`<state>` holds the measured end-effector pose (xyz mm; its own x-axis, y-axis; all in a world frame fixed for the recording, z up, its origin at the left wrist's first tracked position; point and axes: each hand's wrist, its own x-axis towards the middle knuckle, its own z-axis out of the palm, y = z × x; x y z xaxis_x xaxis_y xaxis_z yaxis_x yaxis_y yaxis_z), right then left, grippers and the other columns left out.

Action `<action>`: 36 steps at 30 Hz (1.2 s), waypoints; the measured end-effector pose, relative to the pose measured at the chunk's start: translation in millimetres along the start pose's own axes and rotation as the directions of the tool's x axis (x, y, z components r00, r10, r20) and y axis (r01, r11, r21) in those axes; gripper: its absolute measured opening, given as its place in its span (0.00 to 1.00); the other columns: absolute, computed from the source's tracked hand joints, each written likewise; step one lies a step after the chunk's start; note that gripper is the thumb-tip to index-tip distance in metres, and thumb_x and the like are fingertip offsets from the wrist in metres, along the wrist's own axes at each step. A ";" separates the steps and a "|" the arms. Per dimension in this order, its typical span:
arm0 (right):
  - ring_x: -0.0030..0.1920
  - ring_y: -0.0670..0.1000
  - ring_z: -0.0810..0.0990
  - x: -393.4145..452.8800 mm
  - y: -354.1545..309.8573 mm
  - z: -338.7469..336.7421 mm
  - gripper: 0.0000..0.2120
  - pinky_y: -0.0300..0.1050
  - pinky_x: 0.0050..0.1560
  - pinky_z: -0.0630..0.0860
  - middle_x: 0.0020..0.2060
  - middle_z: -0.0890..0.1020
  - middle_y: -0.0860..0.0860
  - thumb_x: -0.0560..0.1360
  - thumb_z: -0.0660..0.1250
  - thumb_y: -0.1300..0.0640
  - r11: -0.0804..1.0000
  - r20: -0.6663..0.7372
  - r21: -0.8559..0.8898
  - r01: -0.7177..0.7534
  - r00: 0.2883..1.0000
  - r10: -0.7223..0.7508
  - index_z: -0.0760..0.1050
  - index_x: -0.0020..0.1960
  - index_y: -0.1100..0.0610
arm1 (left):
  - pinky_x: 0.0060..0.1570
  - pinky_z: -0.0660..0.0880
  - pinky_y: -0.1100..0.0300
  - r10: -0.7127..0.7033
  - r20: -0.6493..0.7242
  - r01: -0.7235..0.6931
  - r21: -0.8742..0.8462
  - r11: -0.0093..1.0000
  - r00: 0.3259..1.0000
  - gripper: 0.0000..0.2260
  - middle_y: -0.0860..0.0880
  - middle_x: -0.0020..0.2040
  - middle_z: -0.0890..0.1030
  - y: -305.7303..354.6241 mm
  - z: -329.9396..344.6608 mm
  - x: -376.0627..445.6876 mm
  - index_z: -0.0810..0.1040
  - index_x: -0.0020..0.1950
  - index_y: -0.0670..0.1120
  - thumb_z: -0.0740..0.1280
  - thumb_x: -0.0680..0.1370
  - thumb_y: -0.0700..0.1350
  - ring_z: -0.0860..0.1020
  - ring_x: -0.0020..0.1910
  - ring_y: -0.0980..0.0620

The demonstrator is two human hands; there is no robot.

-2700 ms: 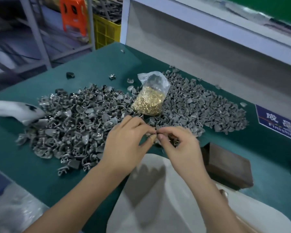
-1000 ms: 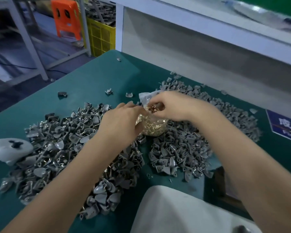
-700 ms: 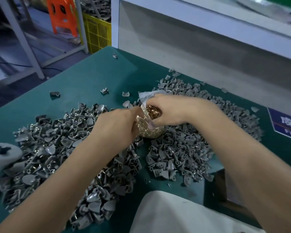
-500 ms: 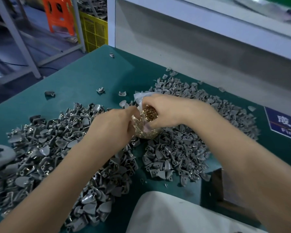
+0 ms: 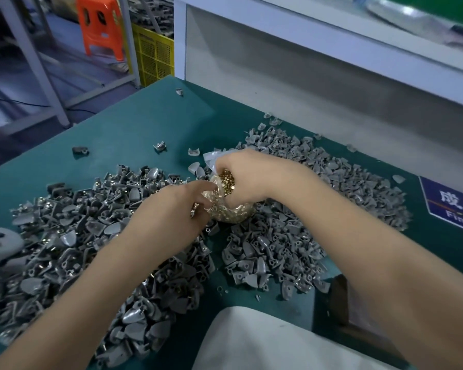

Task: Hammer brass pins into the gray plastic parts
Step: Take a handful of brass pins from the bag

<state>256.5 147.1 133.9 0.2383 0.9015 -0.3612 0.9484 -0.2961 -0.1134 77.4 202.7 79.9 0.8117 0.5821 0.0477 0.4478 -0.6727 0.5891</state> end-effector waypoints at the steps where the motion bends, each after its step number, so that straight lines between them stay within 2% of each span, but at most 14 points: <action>1: 0.41 0.47 0.79 0.7 -0.7 0.2 0.28 0.43 0.33 0.70 0.51 0.77 0.47 0.70 0.78 0.49 1.000 -0.003 0.003 -0.007 1.000 0.007 0.72 0.66 0.48 | 0.49 0.80 0.52 0.004 -0.002 -0.004 0.006 1.000 1.000 0.23 0.63 0.55 0.83 0.8 -0.1 0.2 0.73 0.73 0.58 0.66 0.79 0.43 0.76 0.33 0.63; 3: 0.40 0.48 0.81 1.8 -1.1 1.4 0.27 0.43 0.32 0.69 0.50 0.76 0.47 0.70 0.78 0.49 1.000 -0.009 0.003 -0.012 1.000 0.012 0.72 0.66 0.47 | 0.49 0.80 0.52 0.011 0.001 -0.011 0.017 1.000 1.000 0.22 0.63 0.55 0.83 1.2 -0.1 0.9 0.72 0.73 0.58 0.66 0.79 0.44 0.79 0.38 0.59; 7: 0.42 0.48 0.80 3.4 1.4 3.8 0.29 0.43 0.33 0.71 0.53 0.75 0.49 0.70 0.79 0.48 1.000 -0.014 0.019 -0.010 1.000 0.010 0.72 0.67 0.46 | 0.44 0.81 0.53 0.007 0.003 -0.007 0.021 1.000 1.000 0.21 0.62 0.53 0.84 -0.6 0.5 4.2 0.73 0.72 0.58 0.66 0.79 0.44 0.73 0.29 0.62; 11: 0.51 0.51 0.80 5.0 5.5 6.3 0.29 0.49 0.48 0.79 0.61 0.76 0.49 0.70 0.79 0.47 0.999 -0.039 0.041 -0.001 0.999 0.003 0.72 0.68 0.45 | 0.43 0.81 0.53 0.003 -0.002 -0.003 -0.007 1.000 1.000 0.20 0.62 0.50 0.84 -1.0 1.0 6.9 0.75 0.70 0.58 0.66 0.79 0.44 0.75 0.30 0.62; 14: 0.44 0.47 0.78 8.0 7.2 7.2 0.27 0.45 0.37 0.73 0.54 0.77 0.48 0.69 0.79 0.48 0.999 -0.044 0.039 0.020 0.999 -0.018 0.74 0.64 0.45 | 0.43 0.81 0.53 -0.009 0.000 0.009 0.012 1.000 1.000 0.20 0.61 0.51 0.84 -1.7 1.4 7.2 0.74 0.70 0.59 0.66 0.79 0.45 0.78 0.32 0.60; 17: 0.42 0.46 0.78 8.2 11.6 8.9 0.24 0.44 0.36 0.71 0.48 0.76 0.44 0.68 0.80 0.48 0.995 -0.068 0.090 0.034 0.997 -0.028 0.75 0.61 0.42 | 0.40 0.81 0.54 0.005 -0.002 -0.005 0.003 1.000 1.000 0.20 0.61 0.50 0.84 -2.9 1.3 8.0 0.75 0.70 0.58 0.65 0.79 0.46 0.76 0.28 0.63; 20: 0.33 0.43 0.76 7.9 17.3 11.5 0.23 0.43 0.32 0.68 0.43 0.74 0.39 0.70 0.79 0.51 0.992 -0.089 0.122 0.039 0.996 -0.028 0.76 0.62 0.42 | 0.34 0.79 0.56 0.009 0.004 -0.009 -0.031 0.999 1.000 0.19 0.60 0.49 0.84 -3.9 1.0 8.4 0.75 0.69 0.57 0.65 0.79 0.45 0.75 0.28 0.68; 23: 0.31 0.41 0.75 11.3 20.6 10.0 0.23 0.39 0.30 0.67 0.43 0.75 0.39 0.72 0.78 0.53 0.992 -0.071 0.114 0.045 0.997 -0.037 0.76 0.64 0.42 | 0.31 0.75 0.61 0.013 0.014 -0.012 -0.034 0.999 1.000 0.19 0.57 0.52 0.84 -3.6 1.5 9.6 0.75 0.70 0.56 0.65 0.79 0.46 0.74 0.27 0.69; 27: 0.39 0.39 0.75 15.9 23.4 1.9 0.23 0.38 0.36 0.68 0.48 0.75 0.36 0.72 0.77 0.52 0.992 -0.041 0.119 0.042 0.998 -0.037 0.77 0.65 0.41 | 0.34 0.79 0.57 0.026 0.022 -0.025 -0.043 0.999 0.999 0.19 0.56 0.52 0.84 -3.2 -0.3 10.1 0.75 0.70 0.57 0.65 0.80 0.46 0.75 0.25 0.63; 30: 0.30 0.35 0.75 18.3 27.6 -4.2 0.20 0.35 0.32 0.66 0.45 0.75 0.35 0.73 0.75 0.54 0.992 -0.002 0.123 0.040 0.999 -0.040 0.79 0.63 0.40 | 0.34 0.80 0.57 0.029 0.034 -0.028 -0.031 0.999 0.999 0.18 0.57 0.52 0.84 -3.9 -2.0 7.8 0.74 0.71 0.57 0.64 0.80 0.48 0.76 0.25 0.60; 31: 0.28 0.31 0.74 19.3 28.6 -4.8 0.20 0.34 0.32 0.65 0.47 0.76 0.35 0.73 0.74 0.55 0.991 0.002 0.130 0.043 0.999 -0.044 0.79 0.63 0.41 | 0.34 0.80 0.58 0.029 0.036 -0.028 -0.029 0.999 0.999 0.18 0.57 0.53 0.84 -4.7 -2.3 6.9 0.74 0.71 0.57 0.64 0.81 0.48 0.76 0.26 0.61; 33: 0.27 0.26 0.71 20.3 29.7 -3.7 0.19 0.34 0.32 0.65 0.57 0.78 0.37 0.73 0.74 0.54 0.989 -0.009 0.136 0.050 0.999 -0.049 0.80 0.63 0.42 | 0.33 0.79 0.61 0.033 0.035 -0.031 -0.045 0.999 0.999 0.17 0.57 0.53 0.84 -5.7 -1.2 6.3 0.75 0.70 0.57 0.64 0.81 0.49 0.76 0.27 0.62; 34: 0.28 0.28 0.73 20.2 29.7 -2.5 0.20 0.35 0.33 0.65 0.60 0.78 0.40 0.73 0.75 0.54 0.990 -0.016 0.130 0.054 0.998 -0.053 0.79 0.64 0.43 | 0.33 0.77 0.64 0.034 0.031 -0.032 -0.059 0.998 0.999 0.16 0.57 0.52 0.84 -5.8 -0.6 6.6 0.76 0.69 0.57 0.65 0.81 0.49 0.76 0.27 0.62; 36: 0.32 0.35 0.74 20.5 27.8 0.8 0.20 0.37 0.34 0.65 0.57 0.77 0.41 0.74 0.75 0.52 0.993 -0.023 0.098 0.069 0.997 -0.067 0.79 0.64 0.43 | 0.35 0.76 0.66 0.020 0.014 -0.018 -0.095 0.995 1.000 0.14 0.57 0.50 0.82 -5.0 1.0 8.5 0.77 0.67 0.55 0.65 0.81 0.50 0.78 0.30 0.62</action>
<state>287.7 157.1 122.6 0.1787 0.9263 -0.3316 0.9374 -0.2626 -0.2286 82.4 210.6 76.6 0.8254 0.5625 0.0481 0.3952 -0.6365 0.6623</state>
